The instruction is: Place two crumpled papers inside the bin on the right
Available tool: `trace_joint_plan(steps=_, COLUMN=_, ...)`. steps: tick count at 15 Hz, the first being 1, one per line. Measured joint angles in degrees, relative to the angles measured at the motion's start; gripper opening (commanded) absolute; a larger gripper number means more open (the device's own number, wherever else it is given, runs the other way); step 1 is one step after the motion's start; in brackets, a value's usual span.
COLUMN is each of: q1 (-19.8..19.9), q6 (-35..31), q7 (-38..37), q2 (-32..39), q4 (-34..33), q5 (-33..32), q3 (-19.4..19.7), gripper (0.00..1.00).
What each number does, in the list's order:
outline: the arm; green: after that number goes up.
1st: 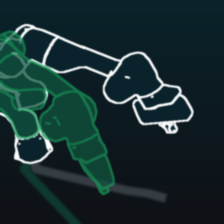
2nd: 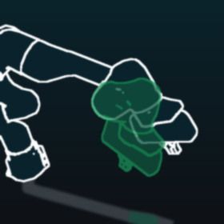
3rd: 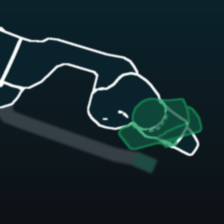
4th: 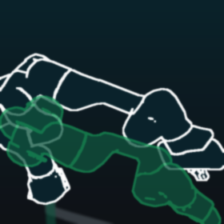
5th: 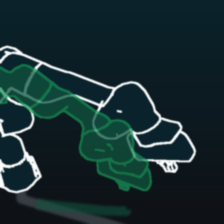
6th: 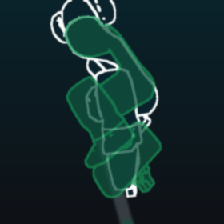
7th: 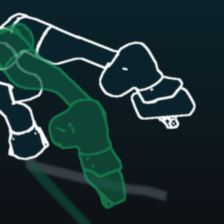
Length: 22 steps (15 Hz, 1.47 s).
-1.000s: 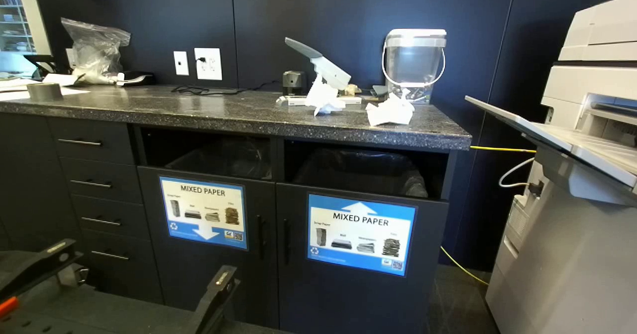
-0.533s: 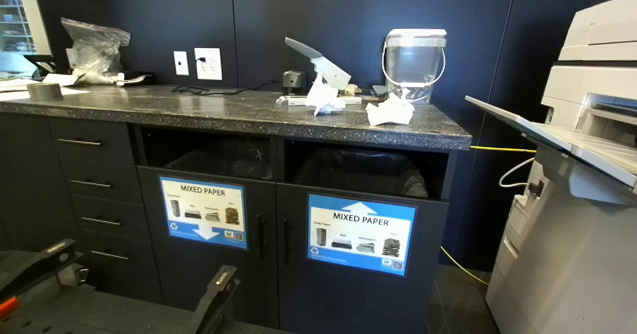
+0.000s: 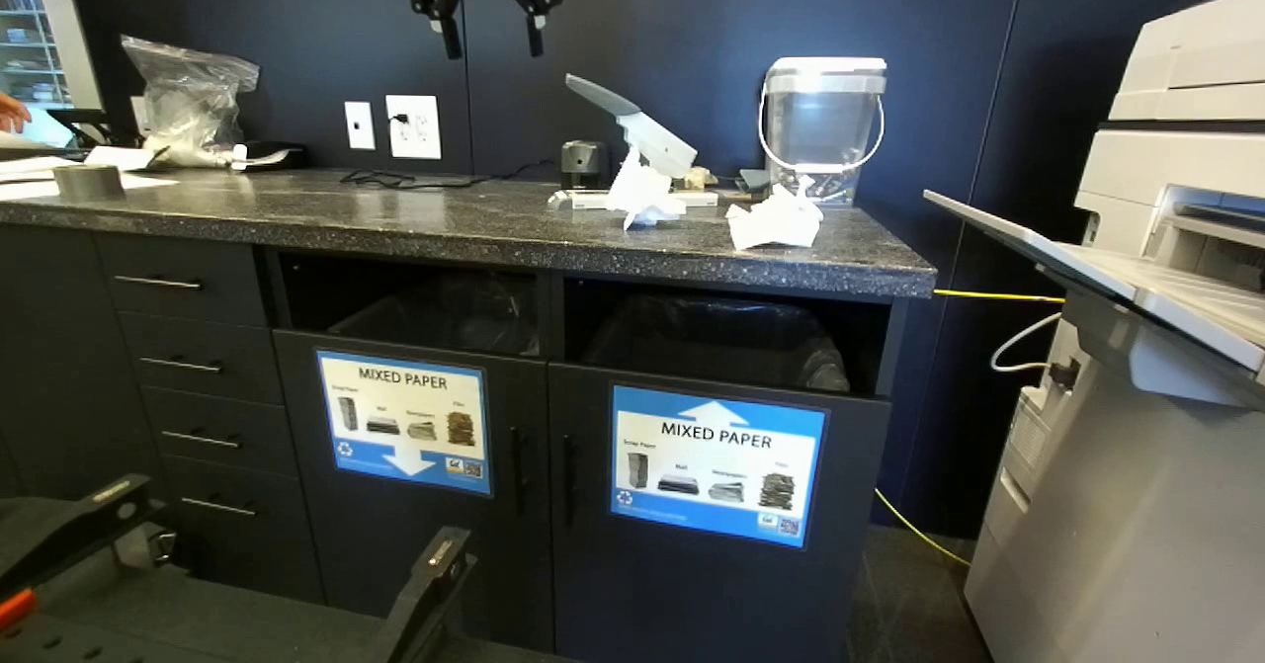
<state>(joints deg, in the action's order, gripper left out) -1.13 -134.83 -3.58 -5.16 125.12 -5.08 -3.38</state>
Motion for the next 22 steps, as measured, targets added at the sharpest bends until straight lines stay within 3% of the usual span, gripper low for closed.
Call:
trace_joint_plan(steps=6, q1=2.14, q6=-10.40, q7=0.04, q2=7.60, q4=-2.39, q5=-2.86, q3=3.53, gripper=1.00)
trace_joint_plan(steps=12, q1=3.32, q6=-20.21, q7=1.07, q2=14.89, q4=-4.77, q5=0.17, q3=4.86, gripper=1.00)
trace_joint_plan(steps=22, q1=4.07, q6=-24.28, q7=2.28, q2=29.59, q4=-15.75, q5=2.35, q3=4.90, gripper=1.00)
